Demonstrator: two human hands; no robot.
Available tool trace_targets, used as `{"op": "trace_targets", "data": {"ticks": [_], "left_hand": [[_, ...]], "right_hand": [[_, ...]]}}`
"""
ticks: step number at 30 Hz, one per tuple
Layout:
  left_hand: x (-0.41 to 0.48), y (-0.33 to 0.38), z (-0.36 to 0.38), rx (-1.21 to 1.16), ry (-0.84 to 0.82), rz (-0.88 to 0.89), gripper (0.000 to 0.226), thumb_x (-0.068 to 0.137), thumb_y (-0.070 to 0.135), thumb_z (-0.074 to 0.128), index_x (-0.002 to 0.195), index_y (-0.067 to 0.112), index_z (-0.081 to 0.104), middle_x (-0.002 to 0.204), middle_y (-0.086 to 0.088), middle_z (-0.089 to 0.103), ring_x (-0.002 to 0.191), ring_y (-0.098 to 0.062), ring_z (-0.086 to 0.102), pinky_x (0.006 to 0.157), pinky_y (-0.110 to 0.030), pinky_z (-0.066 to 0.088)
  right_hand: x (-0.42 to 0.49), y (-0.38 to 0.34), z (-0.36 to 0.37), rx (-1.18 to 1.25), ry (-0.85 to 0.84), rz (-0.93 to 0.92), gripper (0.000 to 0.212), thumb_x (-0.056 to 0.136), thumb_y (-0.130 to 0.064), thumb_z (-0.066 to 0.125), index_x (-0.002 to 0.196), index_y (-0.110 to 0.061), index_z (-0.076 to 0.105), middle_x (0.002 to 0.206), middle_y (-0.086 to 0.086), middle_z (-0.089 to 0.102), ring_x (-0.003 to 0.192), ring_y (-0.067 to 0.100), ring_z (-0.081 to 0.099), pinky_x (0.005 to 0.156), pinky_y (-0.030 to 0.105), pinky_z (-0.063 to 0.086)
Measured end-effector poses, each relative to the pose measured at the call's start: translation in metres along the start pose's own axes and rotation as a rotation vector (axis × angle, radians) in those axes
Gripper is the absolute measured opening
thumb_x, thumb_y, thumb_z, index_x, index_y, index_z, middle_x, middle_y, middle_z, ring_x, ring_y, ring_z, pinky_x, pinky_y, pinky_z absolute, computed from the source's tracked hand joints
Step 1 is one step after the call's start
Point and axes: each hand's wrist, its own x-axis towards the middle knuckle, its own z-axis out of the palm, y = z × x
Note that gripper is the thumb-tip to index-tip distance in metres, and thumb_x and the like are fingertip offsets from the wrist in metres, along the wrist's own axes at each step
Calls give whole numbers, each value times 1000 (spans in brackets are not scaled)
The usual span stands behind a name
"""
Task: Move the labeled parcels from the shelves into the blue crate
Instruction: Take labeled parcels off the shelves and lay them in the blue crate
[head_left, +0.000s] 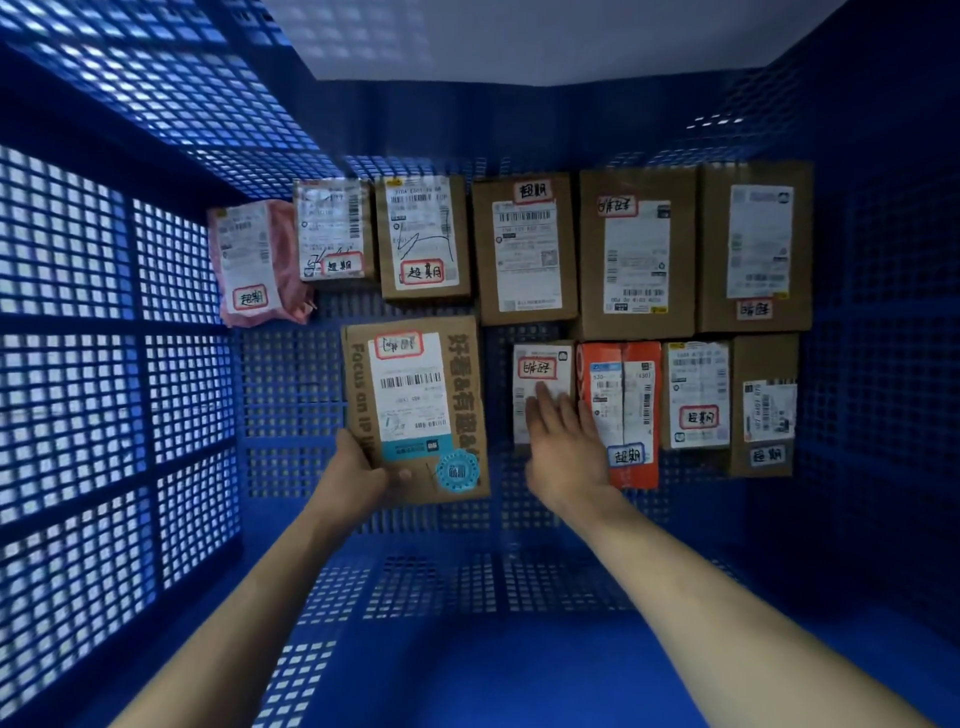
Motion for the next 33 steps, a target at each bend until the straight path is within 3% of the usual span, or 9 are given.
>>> {"op": "trace_targets", "data": {"ticks": [6,12,18,25,33], "left_hand": [[-16,-15,0,226,-52,-55,62,70,3,70,119,22,38,117,2,63,111,-24,62,87,-53,57],[-11,10,17,114,-28,-2,52,84,-6,67,120,16,36,122,-1,57,114,-23,57,91,-45,55],[-5,23,16,59,2,0,54,82,-7,66,123,16,39,125,-4,62,114,-28,61,88,-55,56],[-18,10,27,-47,18,-39,53,87,-8,62,127,15,37,126,-2,59,115,-26,59,87,-49,57],[-1,25,27,217,54,-36,52,84,6,68,121,16,33,122,-5,57,107,-26,58,94,-53,53]], "right_hand": [[4,6,-3,-58,18,-50,78,93,-30,47,156,-12,2,163,7,-13,150,31,-8,120,49,-7],[7,8,-7,-6,30,-104,80,92,-31,50,155,-9,5,164,10,-7,150,31,-3,120,44,-2],[6,14,-4,69,-25,-178,82,91,-35,48,155,-8,5,163,8,-9,150,27,-7,120,39,1],[20,33,-29,40,-74,-264,69,99,-29,36,155,-8,3,163,7,-11,150,22,-8,118,33,-8],[21,32,-26,-48,-32,-183,72,97,-30,40,155,-6,5,164,9,-8,150,25,-6,118,38,-9]]}}
